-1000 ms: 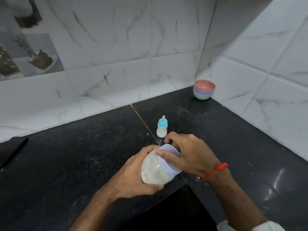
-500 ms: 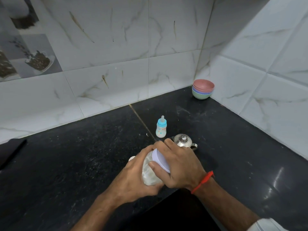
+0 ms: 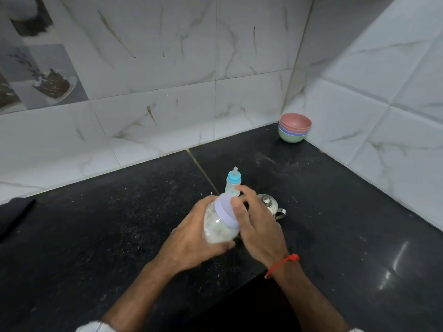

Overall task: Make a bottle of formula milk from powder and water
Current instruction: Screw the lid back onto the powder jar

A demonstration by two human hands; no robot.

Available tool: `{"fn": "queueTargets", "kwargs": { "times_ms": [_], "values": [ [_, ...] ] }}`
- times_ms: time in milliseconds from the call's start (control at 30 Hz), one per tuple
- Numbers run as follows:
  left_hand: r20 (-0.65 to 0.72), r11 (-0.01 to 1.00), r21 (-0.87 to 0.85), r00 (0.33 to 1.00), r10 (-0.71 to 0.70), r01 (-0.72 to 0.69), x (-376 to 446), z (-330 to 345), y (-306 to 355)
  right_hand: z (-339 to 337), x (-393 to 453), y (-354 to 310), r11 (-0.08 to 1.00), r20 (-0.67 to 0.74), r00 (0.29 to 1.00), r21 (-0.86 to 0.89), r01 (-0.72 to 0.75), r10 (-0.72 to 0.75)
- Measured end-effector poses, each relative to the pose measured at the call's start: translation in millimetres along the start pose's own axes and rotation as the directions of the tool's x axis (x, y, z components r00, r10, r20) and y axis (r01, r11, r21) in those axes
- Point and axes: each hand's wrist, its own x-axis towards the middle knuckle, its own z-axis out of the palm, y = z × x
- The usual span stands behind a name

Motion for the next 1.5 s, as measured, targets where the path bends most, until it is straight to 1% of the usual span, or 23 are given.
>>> {"fn": "queueTargets", "kwargs": {
  "times_ms": [100, 167, 333, 400, 500, 633, 767, 833, 867, 933, 1000, 1067, 1100, 1133, 1200, 1367, 1500],
  "values": [
    [-0.089, 0.987, -0.081, 0.985, -0.146, 0.138, 28, 8, -24, -4, 4, 18, 0.987, -0.087, 0.987, 0.099, -0.127, 0.136],
    [-0.145, 0.975, -0.109, 0.967, -0.211, 0.196, 52, 13, -38, -7, 2, 32, 0.977, -0.131, 0.973, 0.122, -0.172, 0.188],
    [-0.225, 0.937, -0.126, 0.911, -0.346, 0.324, 114, 25, -74, -7, 2, 57, 0.985, -0.210, 0.962, 0.029, -0.172, 0.175],
    [-0.246, 0.926, -0.128, 0.893, -0.376, 0.354, 129, 29, -87, -8, 4, 63, 0.987, -0.239, 0.958, 0.010, -0.159, 0.156],
    [-0.241, 0.915, -0.137, 0.883, -0.403, 0.380, 139, 36, -96, -11, 11, 75, 0.980, -0.240, 0.956, -0.066, -0.187, 0.166],
    [-0.224, 0.911, -0.158, 0.884, -0.410, 0.382, 143, 44, -103, -10, 20, 95, 0.942, -0.183, 0.968, -0.259, -0.214, 0.170],
    [-0.154, 0.895, -0.190, 0.888, -0.432, 0.403, 146, 38, -108, -6, 28, 107, 0.915, -0.140, 0.974, -0.342, -0.215, 0.177],
    [-0.127, 0.889, -0.160, 0.884, -0.450, 0.429, 141, 35, -109, -4, 34, 113, 0.894, -0.125, 0.980, -0.403, -0.195, 0.158],
    [-0.130, 0.887, -0.093, 0.878, -0.460, 0.452, 135, 33, -108, -4, 39, 117, 0.876, -0.104, 0.980, -0.440, -0.197, 0.167],
    [-0.161, 0.868, 0.097, 0.868, -0.469, 0.487, 116, 30, -107, -3, 50, 124, 0.835, -0.047, 0.975, -0.508, -0.212, 0.219],
    [-0.183, 0.832, 0.275, 0.876, -0.446, 0.481, 92, 27, -105, -3, 62, 131, 0.807, 0.006, 0.963, -0.546, -0.223, 0.270],
    [-0.140, 0.791, 0.420, 0.892, -0.429, 0.446, 69, 26, -107, -2, 73, 135, 0.807, 0.046, 0.950, -0.542, -0.235, 0.308],
    [-0.099, 0.777, 0.456, 0.893, -0.439, 0.433, 60, 26, -109, -2, 77, 136, 0.816, 0.052, 0.948, -0.526, -0.242, 0.315],
    [-0.064, 0.778, 0.462, 0.891, -0.450, 0.426, 53, 26, -112, 0, 80, 137, 0.825, 0.052, 0.947, -0.507, -0.248, 0.317],
    [-0.039, 0.813, 0.400, 0.894, -0.446, 0.423, 43, 29, -117, 3, 86, 137, 0.837, 0.052, 0.949, -0.488, -0.247, 0.310],
    [-0.044, 0.880, 0.282, 0.922, -0.386, 0.382, 44, 32, -114, 13, 98, 136, 0.851, 0.036, 0.956, -0.467, -0.240, 0.290],
    [-0.055, 0.913, 0.267, 0.951, -0.305, 0.309, 64, 42, -100, 18, 104, 134, 0.844, 0.017, 0.961, -0.482, -0.235, 0.277]
  ]
}}
